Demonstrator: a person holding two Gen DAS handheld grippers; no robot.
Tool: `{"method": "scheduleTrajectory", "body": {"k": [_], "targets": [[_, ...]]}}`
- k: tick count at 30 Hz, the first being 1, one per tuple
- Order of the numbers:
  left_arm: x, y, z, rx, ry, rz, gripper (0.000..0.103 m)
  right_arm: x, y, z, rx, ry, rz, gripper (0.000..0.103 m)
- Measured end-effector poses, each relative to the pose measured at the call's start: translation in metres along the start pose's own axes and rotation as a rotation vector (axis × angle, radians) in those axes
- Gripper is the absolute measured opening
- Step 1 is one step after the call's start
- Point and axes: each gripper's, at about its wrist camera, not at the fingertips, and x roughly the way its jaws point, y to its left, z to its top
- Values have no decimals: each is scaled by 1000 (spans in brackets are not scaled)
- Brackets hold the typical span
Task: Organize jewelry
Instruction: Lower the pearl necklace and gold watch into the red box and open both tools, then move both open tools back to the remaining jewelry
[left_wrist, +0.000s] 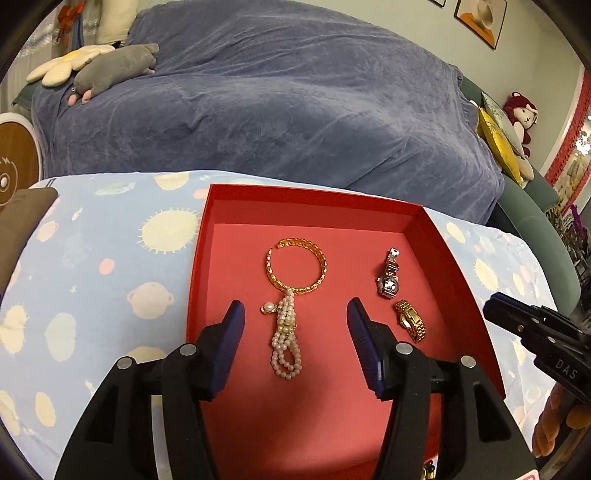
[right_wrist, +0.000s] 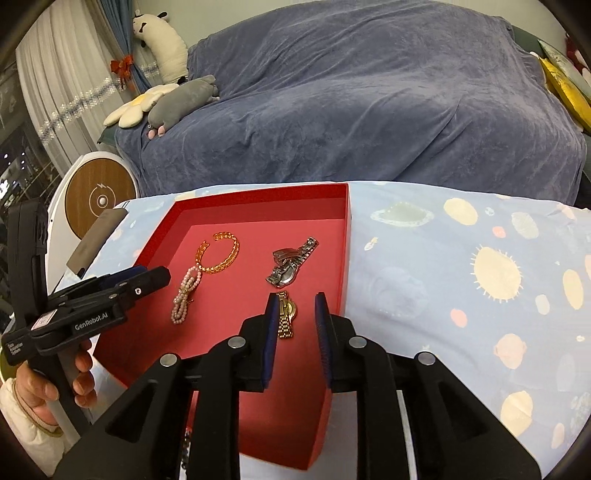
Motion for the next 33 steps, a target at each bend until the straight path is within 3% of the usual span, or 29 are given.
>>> {"method": "scheduleTrajectory", "body": {"k": [4, 7, 13, 19, 33], "targets": [[-24, 4, -5, -29, -29, 7, 56, -32, 3, -20, -13, -14, 12, 30], [-42, 1, -13, 1, -48, 59, 56, -50, 8, -40, -11, -7, 32, 31], [-75, -1, -46, 14, -49, 86, 57, -66, 31, -87, -56, 27, 26, 36], [-89, 0, -79, -1, -27, 110, 57, -54, 54, -116, -87, 77, 44, 36], [-64, -11, -111, 49, 63, 81, 57, -13, 67, -122, -142, 135, -1, 35]]}}
